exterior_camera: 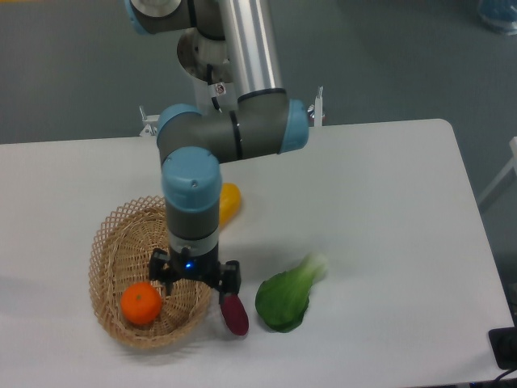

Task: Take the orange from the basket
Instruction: 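Move the gripper over the basket and lower it onto the orange, then close the gripper around the orange inside the basket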

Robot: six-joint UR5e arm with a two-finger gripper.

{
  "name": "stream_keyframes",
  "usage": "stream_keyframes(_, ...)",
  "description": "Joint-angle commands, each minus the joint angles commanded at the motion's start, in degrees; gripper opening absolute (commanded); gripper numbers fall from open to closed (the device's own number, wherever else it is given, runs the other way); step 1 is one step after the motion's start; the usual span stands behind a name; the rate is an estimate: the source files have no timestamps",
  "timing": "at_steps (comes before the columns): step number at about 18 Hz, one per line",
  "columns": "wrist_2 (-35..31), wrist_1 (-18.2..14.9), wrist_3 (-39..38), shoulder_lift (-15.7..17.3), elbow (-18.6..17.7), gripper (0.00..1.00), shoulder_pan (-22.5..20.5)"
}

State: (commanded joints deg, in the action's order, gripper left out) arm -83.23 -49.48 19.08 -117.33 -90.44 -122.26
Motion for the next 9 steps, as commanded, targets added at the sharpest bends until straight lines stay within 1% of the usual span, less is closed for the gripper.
stream_keyframes(6,-0.35,0.09,-0.27,-2.72,-0.18,1.0,4.13)
stream_keyframes(9,-0.26,0.09,-0.27,-2.9,-0.18,1.0,5.27)
